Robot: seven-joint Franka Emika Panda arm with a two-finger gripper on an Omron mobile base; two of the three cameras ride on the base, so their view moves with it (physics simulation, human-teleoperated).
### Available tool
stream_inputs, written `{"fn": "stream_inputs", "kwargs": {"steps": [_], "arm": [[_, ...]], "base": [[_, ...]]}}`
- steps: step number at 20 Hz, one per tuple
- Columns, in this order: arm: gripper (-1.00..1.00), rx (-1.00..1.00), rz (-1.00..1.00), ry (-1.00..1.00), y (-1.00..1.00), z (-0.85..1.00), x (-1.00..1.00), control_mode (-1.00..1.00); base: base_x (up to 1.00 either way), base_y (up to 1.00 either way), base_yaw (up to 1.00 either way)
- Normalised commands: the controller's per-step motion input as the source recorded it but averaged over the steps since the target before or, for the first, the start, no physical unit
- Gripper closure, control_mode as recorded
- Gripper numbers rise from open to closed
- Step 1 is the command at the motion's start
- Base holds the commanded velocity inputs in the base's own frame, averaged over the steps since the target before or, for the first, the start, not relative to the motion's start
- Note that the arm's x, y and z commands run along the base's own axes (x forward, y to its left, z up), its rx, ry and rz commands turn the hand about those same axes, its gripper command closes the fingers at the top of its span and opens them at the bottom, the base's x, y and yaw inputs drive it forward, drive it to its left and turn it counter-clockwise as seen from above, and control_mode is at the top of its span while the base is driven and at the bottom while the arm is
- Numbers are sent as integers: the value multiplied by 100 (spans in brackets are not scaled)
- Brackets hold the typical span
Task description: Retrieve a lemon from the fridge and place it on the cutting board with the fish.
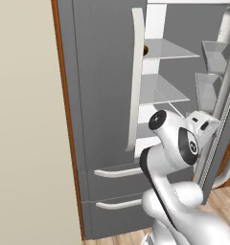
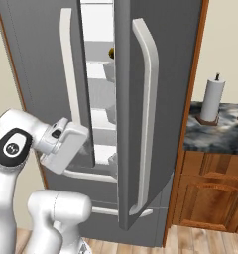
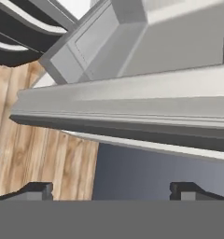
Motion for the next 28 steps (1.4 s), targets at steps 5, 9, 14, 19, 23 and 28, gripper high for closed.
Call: {"fn": "stream_inputs", "kwargs": {"steps": [5, 9, 14, 19, 23, 28], "arm": [[-100, 0, 16, 0, -26, -29, 37, -100], [-100, 0, 19, 0, -23, -33, 26, -100], [-100, 0, 18, 0, -19, -42, 22, -100], [-100, 0, 9, 0, -28, -30, 0, -100], [-100, 0, 4, 0, -52, -12, 0, -100], [-100, 0, 3, 0, -54, -11, 0, -100]], "base": [[0, 0, 0], [0, 0, 0], [0, 0, 0], [0, 0, 0], [0, 0, 0], [0, 0, 0]]}}
